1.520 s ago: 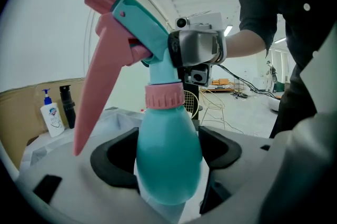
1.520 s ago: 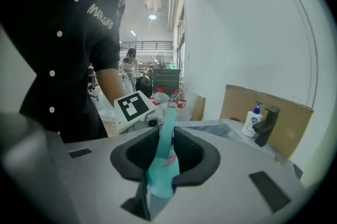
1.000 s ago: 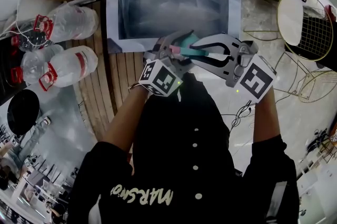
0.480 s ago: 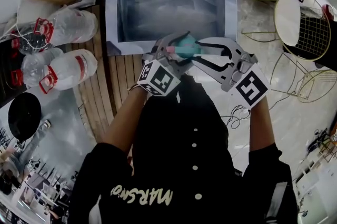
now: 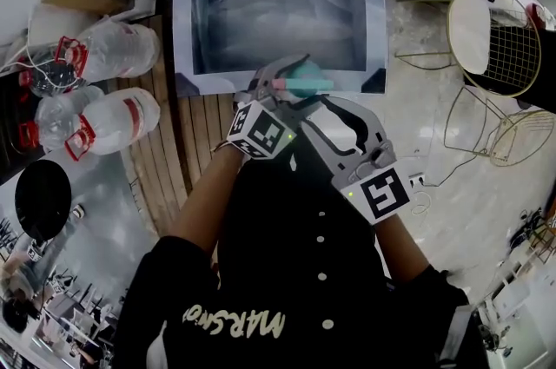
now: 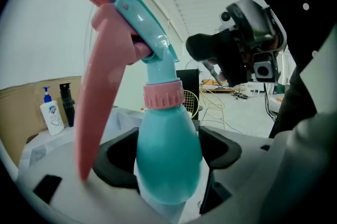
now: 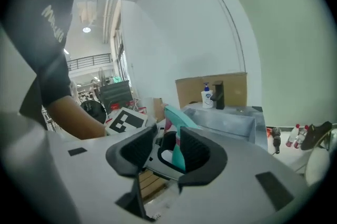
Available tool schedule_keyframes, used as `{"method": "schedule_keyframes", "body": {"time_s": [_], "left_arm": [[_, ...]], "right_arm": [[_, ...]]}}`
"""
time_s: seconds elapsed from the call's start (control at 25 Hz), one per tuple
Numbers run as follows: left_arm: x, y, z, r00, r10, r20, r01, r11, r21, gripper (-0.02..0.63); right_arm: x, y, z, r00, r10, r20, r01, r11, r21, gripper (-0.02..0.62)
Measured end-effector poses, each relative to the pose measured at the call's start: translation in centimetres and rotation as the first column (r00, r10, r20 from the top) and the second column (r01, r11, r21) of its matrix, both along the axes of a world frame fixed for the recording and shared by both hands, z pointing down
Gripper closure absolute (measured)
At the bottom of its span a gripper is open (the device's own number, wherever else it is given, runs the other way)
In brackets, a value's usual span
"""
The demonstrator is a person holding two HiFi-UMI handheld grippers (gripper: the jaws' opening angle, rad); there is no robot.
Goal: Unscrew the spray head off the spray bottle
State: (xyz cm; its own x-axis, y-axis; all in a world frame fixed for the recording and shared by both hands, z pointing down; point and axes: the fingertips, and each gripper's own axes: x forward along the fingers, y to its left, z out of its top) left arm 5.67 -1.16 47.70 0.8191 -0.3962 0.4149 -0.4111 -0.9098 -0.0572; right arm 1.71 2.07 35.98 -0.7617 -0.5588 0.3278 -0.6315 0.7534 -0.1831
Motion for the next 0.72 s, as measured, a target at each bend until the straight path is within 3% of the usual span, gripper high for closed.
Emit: {"method": "schedule_keyframes", "body": {"time_s": [0.16, 0.48, 0.72], "left_arm": [[0.0, 0.0, 0.0, 1.0, 0.001, -0.002, -0.001, 1.0, 0.004, 0.236], [0.2, 0.0, 0.0, 1.0, -0.001, -0.001, 0.001, 1.0, 0.009, 0.236], [0.0, -0.1, 0.0, 1.0, -0.004, -0.011, 0.004, 1.0, 0.005, 0.236]], "right_arm": [[0.0, -0.7, 0.8, 0.998, 0.053, -0.013, -0.054, 0.998, -0.04, 0.382], [-0.4, -1.7, 0.9, 0.999, 0.03, -0.031, -0.03, 0.999, -0.023, 0.357], [-1.3, -1.5, 0.8, 1.0, -0.005, -0.019, 0.005, 1.0, 0.001, 0.293]]}}
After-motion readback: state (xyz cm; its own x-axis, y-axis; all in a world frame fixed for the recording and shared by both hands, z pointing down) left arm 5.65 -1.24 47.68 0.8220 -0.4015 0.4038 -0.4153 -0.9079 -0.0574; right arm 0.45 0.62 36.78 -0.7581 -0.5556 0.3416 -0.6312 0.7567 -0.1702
